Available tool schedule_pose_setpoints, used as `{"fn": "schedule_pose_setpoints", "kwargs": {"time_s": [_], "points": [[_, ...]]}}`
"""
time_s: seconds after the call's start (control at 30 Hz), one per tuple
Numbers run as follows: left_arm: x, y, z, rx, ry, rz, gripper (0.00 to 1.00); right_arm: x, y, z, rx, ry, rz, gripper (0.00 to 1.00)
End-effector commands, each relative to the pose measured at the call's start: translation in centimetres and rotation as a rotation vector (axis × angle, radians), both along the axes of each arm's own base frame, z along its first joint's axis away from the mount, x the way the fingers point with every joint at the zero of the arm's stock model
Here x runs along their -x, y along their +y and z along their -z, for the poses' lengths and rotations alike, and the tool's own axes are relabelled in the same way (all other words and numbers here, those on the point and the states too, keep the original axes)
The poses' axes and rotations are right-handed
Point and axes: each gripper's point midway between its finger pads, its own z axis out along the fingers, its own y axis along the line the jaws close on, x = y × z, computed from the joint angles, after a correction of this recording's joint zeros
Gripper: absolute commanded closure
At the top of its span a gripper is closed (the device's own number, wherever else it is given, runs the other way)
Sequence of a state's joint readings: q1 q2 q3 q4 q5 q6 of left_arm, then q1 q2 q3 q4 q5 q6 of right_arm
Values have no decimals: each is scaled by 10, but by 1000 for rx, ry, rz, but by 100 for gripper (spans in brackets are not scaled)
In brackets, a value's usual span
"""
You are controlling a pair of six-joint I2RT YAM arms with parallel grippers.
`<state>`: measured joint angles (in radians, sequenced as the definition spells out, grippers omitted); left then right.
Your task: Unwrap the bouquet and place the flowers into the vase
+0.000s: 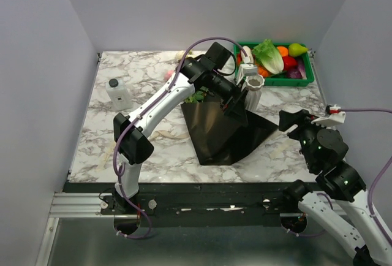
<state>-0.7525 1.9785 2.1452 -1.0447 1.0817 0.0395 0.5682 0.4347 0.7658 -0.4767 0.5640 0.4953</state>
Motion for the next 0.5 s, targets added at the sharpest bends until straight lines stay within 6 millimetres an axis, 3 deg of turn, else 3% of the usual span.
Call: {"fn": "schedule_pose_setpoints", "kwargs": {"time_s": [0.0,0.07,0.2,0.27,0.37,0.47], "points": [[11,-18,0,2,4,29,1,12,-15,-7,17,-7,39,27],[17,-20,3,-6,-11,43,1,15,-18,-8,16,-8,40,26],[11,-13,13,-48,-85,22,1,17,-19,-11,22,-11,40,26],[-9,-9,41,-121,-178,-42,1,16,-17,-14,20,-18,32,26],[-27,5,64,-184,-259,-99,1,11,-3,-11,27,-22,-32,26],[-41,25,63,-185,-193,-129,1,0,27,11,32,15,-150,27]]}}
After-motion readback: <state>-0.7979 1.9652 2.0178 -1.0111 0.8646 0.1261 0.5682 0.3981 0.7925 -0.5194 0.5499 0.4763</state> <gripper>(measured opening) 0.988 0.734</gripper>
